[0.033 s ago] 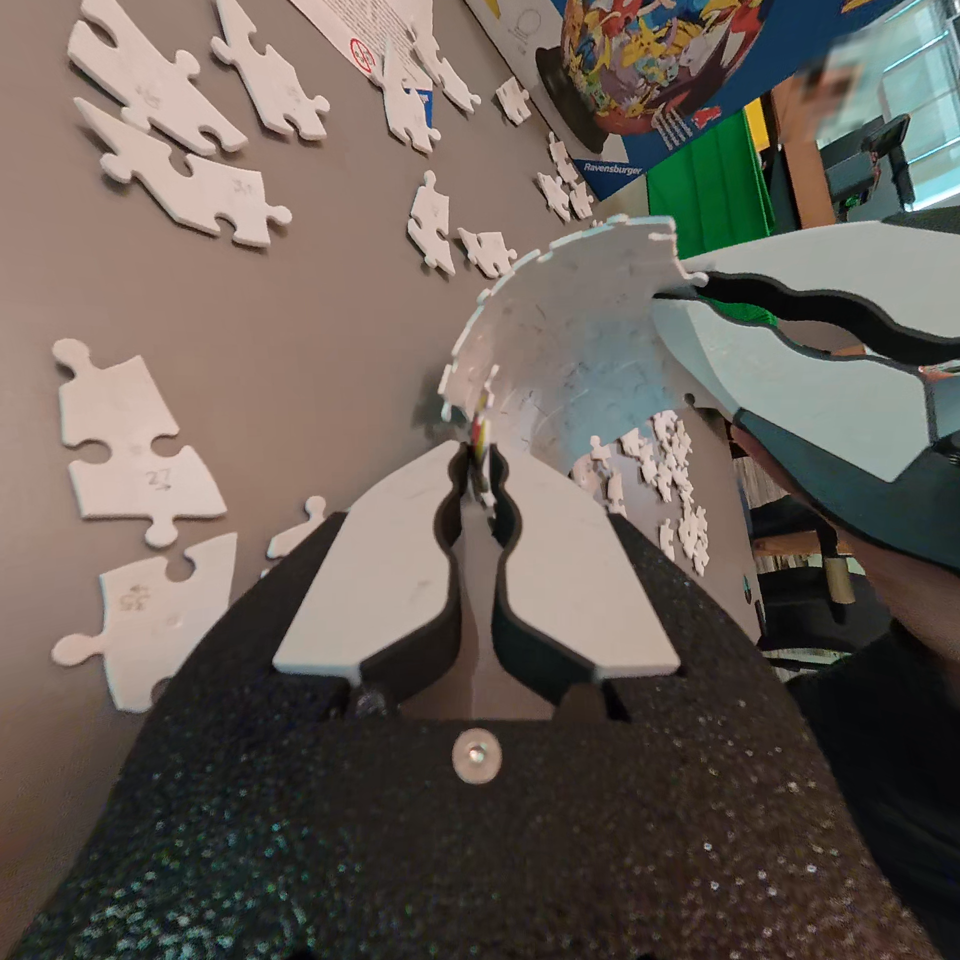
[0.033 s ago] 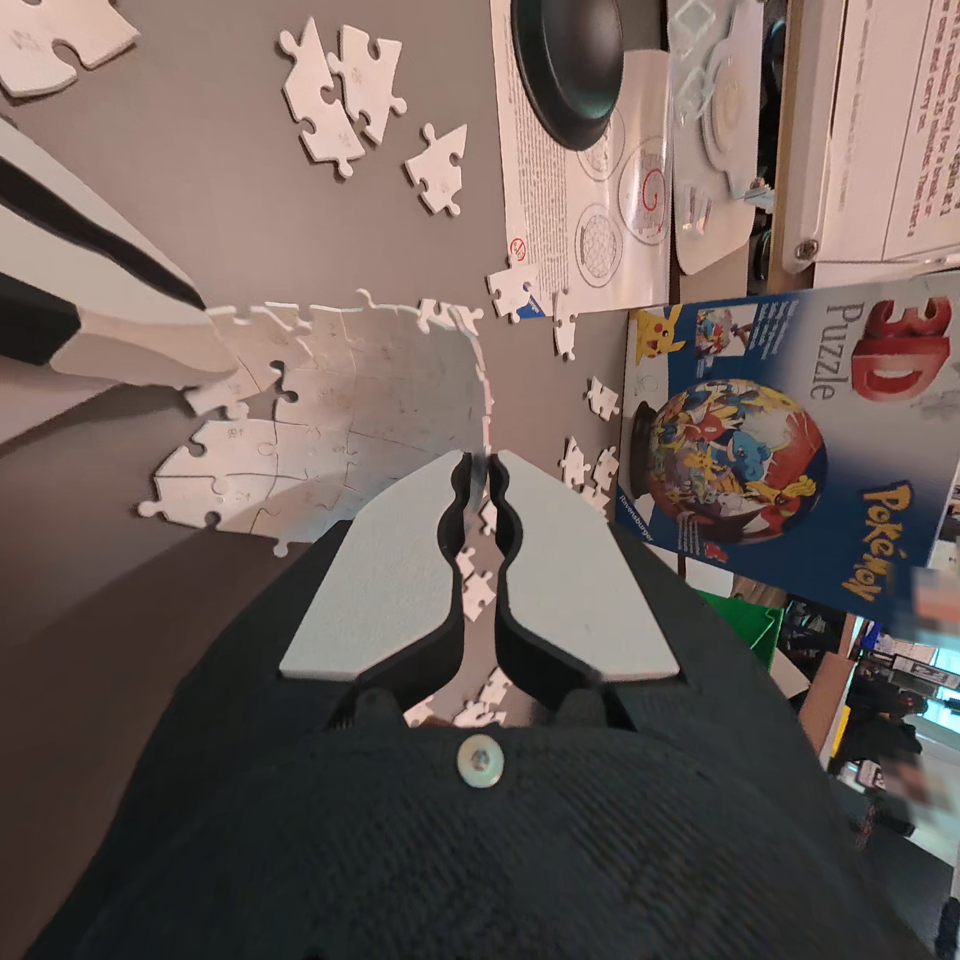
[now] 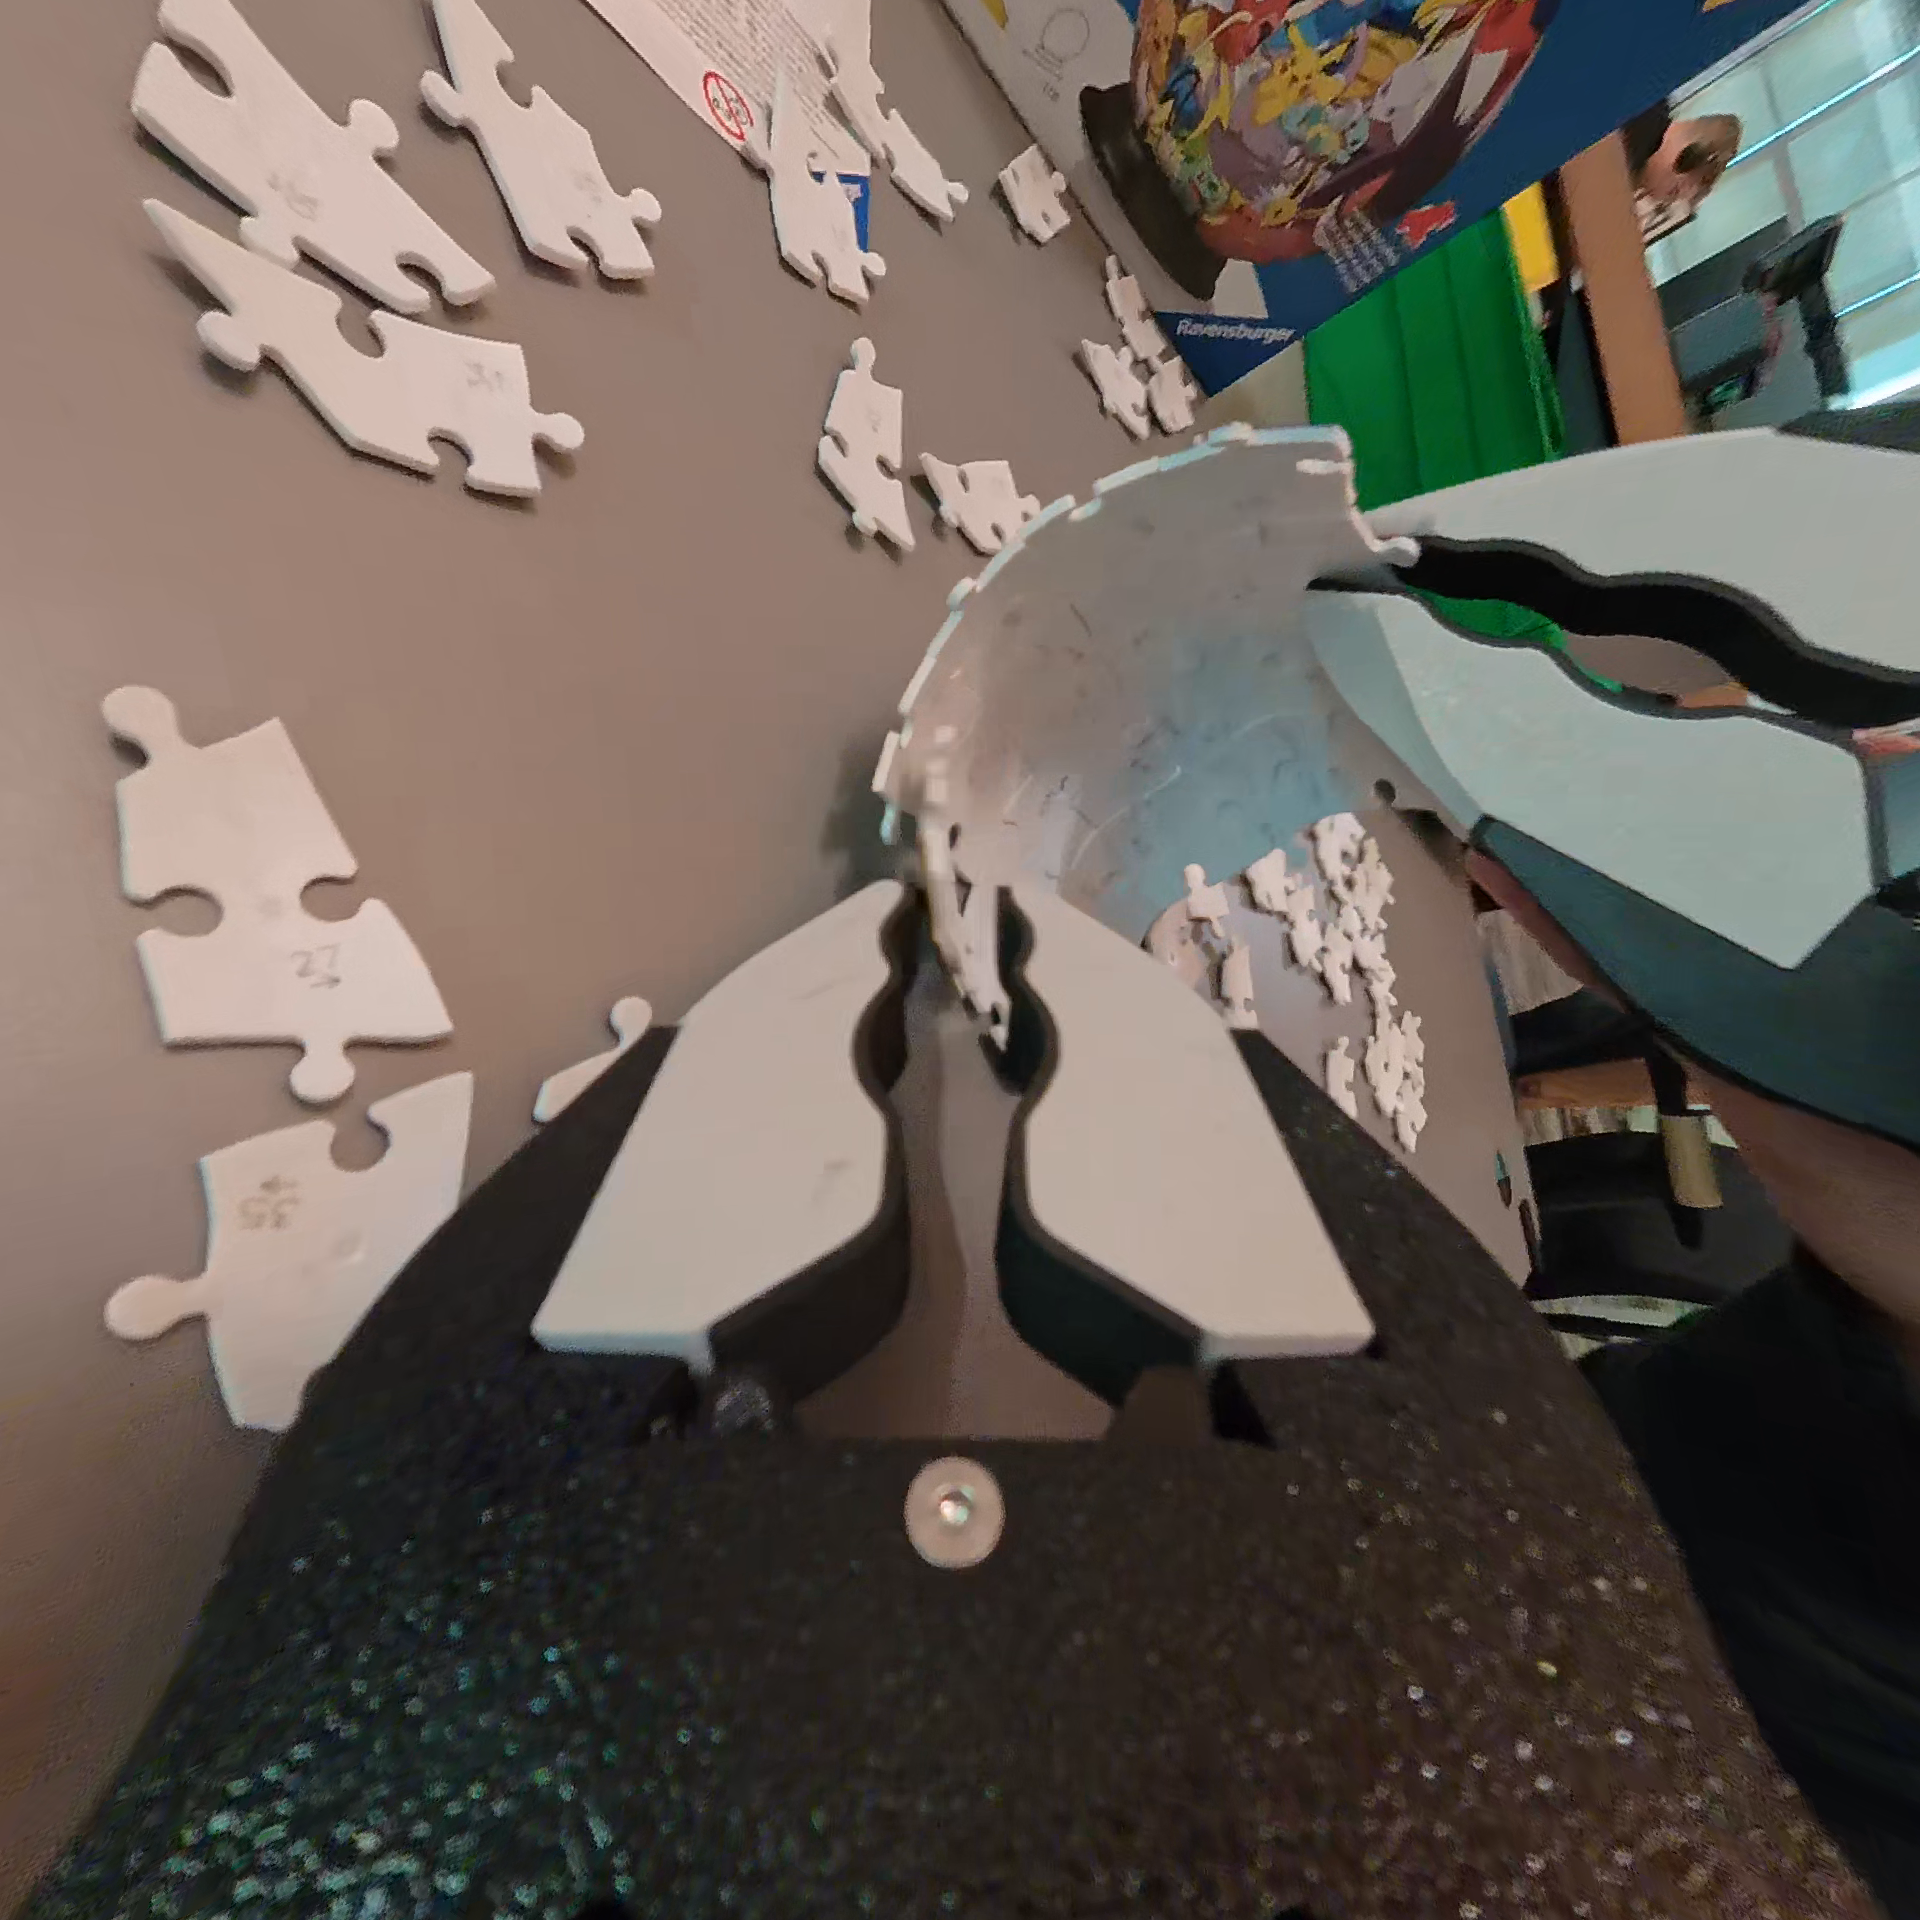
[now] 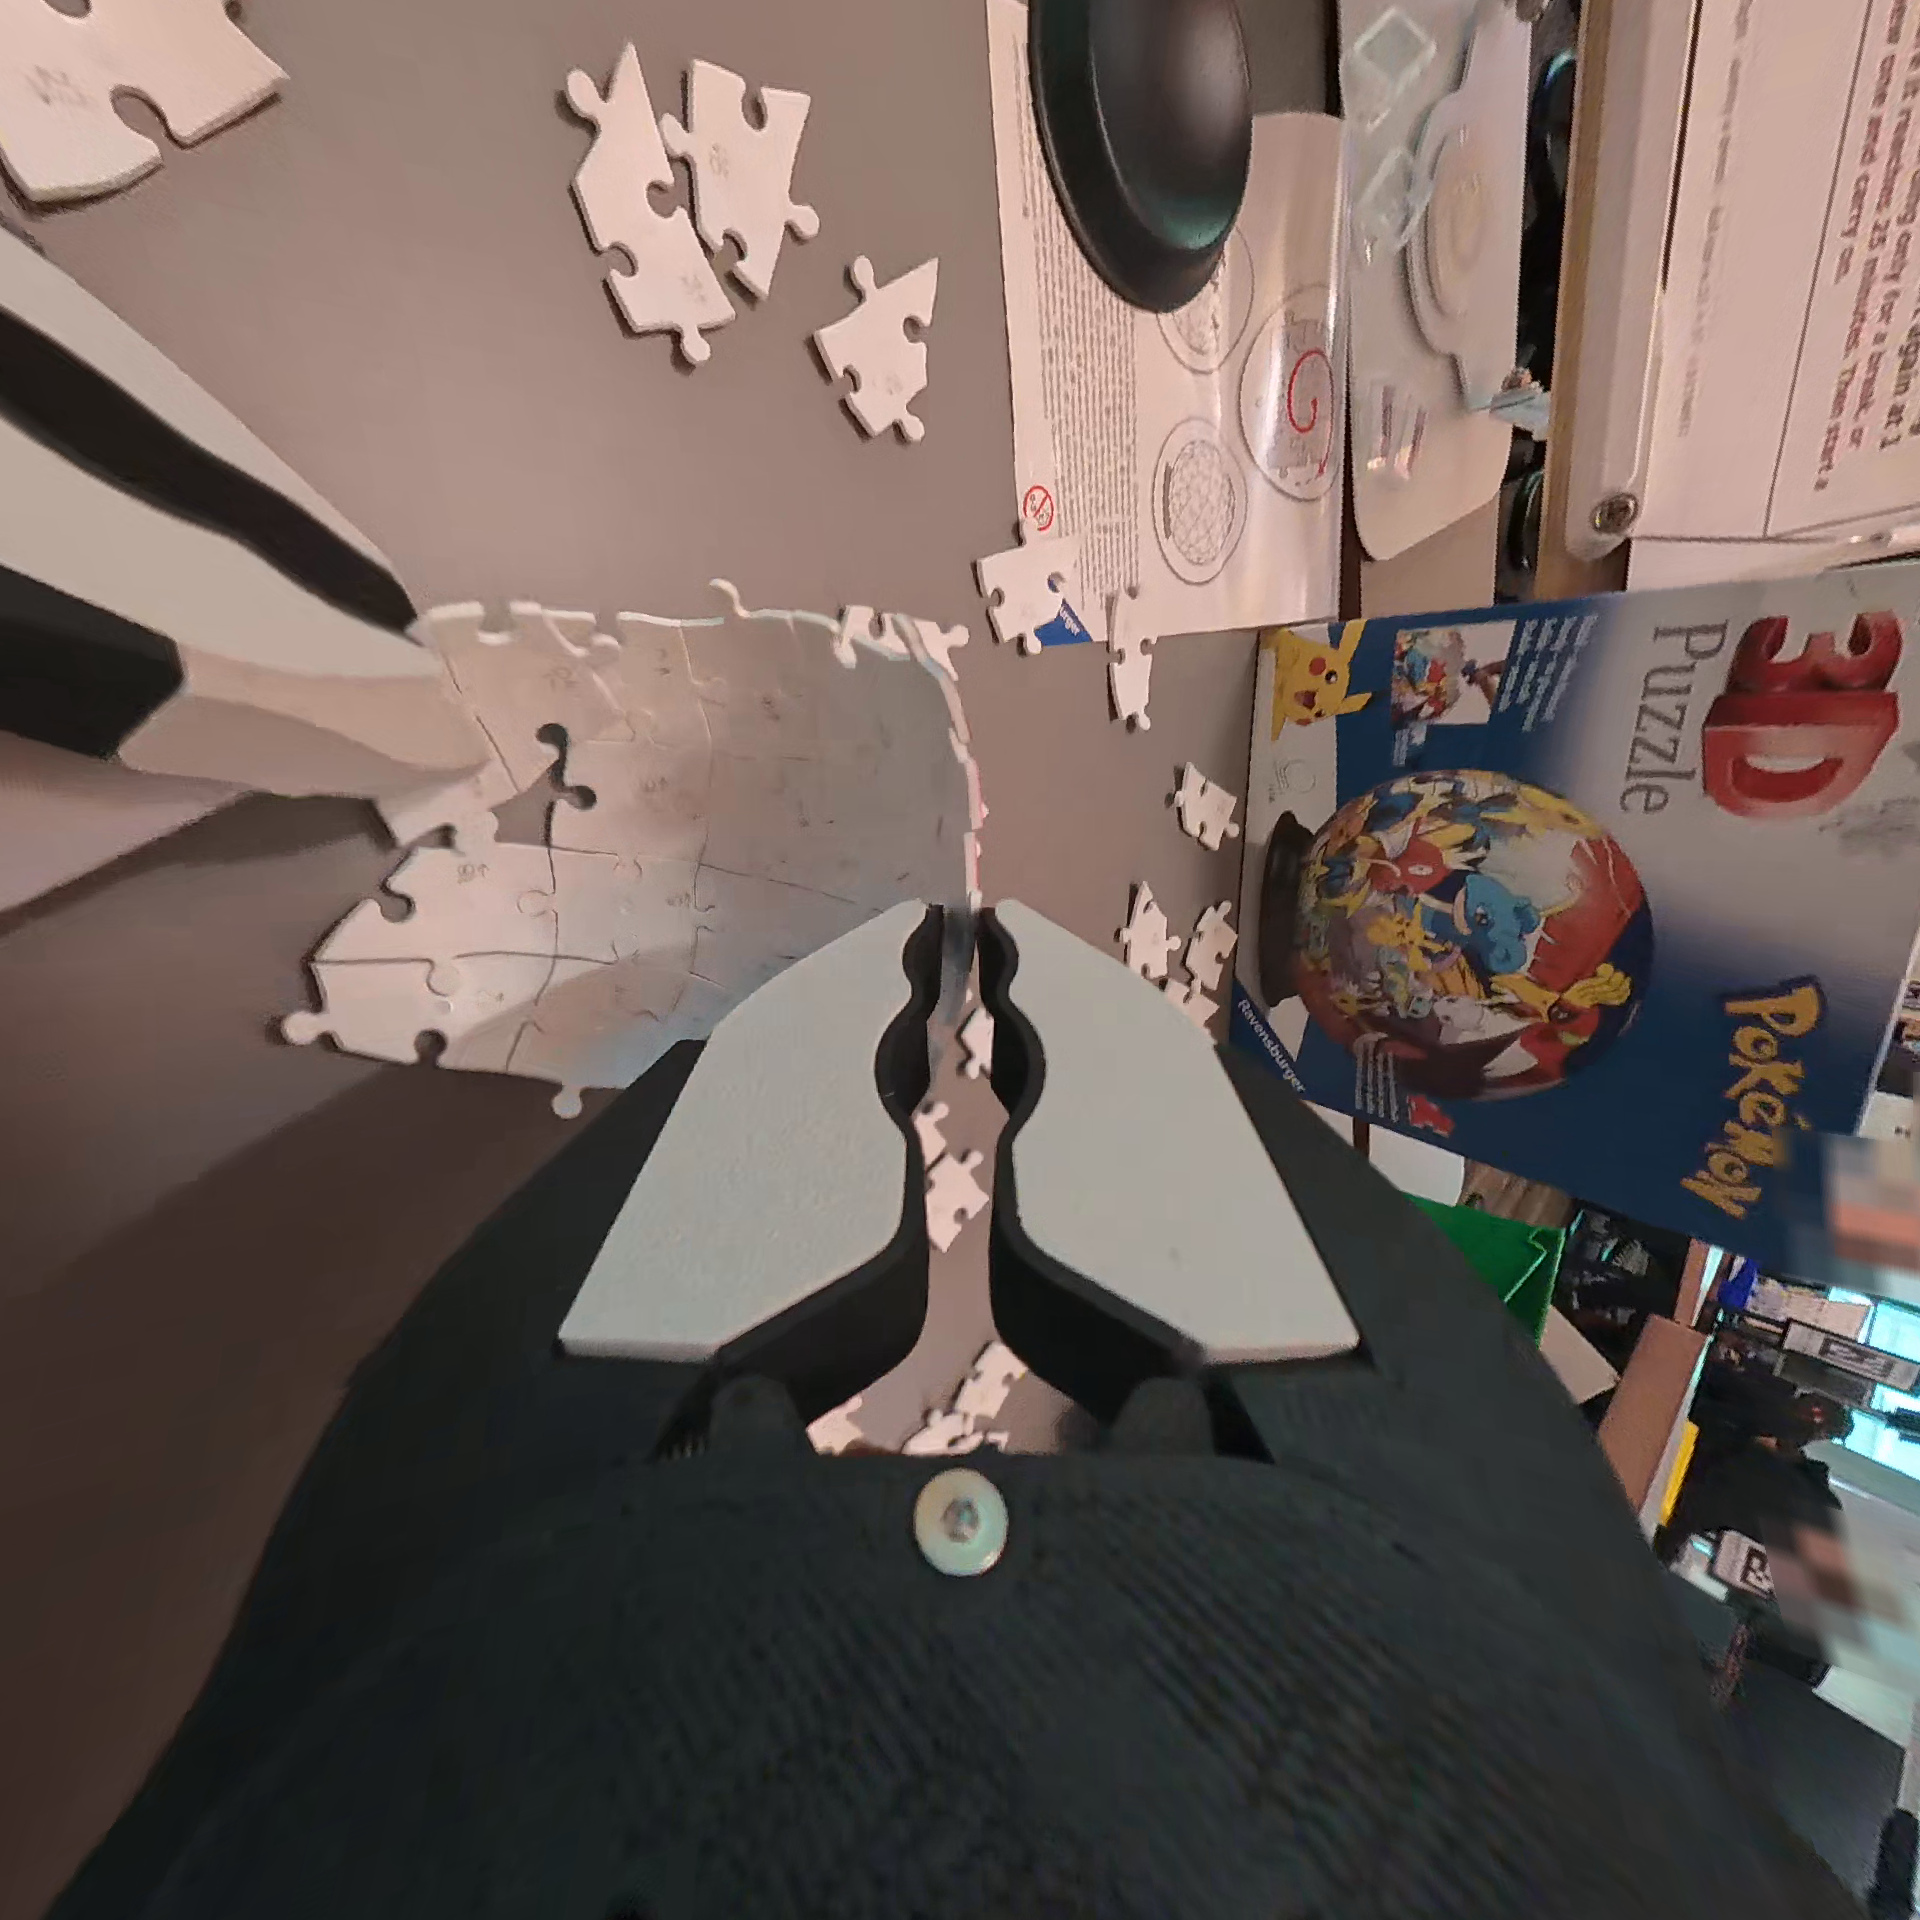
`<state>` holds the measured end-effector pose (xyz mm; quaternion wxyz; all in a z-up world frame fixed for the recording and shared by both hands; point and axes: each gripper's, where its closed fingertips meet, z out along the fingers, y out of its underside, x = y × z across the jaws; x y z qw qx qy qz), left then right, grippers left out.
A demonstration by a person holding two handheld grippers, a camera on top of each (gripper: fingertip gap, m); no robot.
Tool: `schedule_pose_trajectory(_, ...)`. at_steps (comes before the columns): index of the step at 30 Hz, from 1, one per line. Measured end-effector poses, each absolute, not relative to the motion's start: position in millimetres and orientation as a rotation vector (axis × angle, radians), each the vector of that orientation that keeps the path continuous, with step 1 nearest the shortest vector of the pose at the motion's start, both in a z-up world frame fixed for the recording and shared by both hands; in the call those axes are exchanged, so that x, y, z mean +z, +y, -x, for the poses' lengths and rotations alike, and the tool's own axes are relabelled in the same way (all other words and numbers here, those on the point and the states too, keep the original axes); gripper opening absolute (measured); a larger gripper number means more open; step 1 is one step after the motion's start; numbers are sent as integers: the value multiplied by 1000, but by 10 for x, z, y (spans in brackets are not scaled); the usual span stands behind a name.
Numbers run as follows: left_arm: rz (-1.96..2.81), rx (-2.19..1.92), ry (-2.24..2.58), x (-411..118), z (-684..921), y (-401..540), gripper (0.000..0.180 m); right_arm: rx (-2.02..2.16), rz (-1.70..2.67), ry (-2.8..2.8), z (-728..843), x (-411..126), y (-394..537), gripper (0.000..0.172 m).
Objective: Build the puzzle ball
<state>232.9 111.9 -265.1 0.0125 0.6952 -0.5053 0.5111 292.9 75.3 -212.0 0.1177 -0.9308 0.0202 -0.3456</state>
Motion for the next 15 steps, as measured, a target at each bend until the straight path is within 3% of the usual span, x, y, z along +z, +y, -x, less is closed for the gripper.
schedule_pose_trajectory(4, -2167, 1498, -1753, -2704, -2305, 1150, 29, -979, 2701, 30, -2940, -2115, 832, 6)
schedule_pose_trajectory(8, -2101, 1397, -2087, -2690, -2223, 1308, 33, -946, 2681, 26, -2946, -2118, 846, 5)
schedule_pose_trajectory(15, -1590, 1571, -2889, -2120, -2496, 1561, 46, -882, 2574, -9, -2958, -2064, 903, 4)
